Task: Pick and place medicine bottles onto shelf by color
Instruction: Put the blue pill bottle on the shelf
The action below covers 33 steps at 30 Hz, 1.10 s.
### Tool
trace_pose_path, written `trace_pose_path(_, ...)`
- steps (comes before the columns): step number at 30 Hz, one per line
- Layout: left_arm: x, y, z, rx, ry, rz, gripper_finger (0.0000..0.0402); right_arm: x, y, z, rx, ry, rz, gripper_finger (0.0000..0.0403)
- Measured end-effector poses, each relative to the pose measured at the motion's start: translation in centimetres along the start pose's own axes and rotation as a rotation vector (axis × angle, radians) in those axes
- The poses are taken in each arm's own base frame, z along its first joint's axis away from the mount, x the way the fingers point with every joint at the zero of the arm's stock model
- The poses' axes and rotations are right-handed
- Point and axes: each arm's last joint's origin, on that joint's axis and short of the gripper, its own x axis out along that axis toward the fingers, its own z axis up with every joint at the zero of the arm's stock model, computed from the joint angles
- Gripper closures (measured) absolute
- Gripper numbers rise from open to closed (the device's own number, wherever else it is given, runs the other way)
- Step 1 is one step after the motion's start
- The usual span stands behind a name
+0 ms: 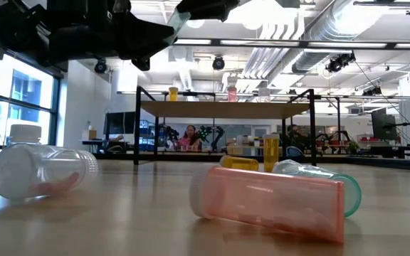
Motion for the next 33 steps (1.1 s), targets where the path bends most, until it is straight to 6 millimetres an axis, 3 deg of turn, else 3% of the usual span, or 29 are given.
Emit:
trace_pose_path(14,0.27,0.13,0.28,0.000,-0.003,0.012,0.0304,-0.06,-0.98,-0.26,0.067,0.006,0.022,0.0300)
trace_pose_path(28,0.28,0.14,0.28,0.017,-0.001,0.012,0.0304,-0.03,-0.96,-0.31,0.073,0.011,0.020,0.0307)
trace_pose_path(33,0.35,0.15,0.25,0.064,0.009,0.012,0.0285,0.05,-0.94,-0.40,0.075,0.018,0.021,0.0308)
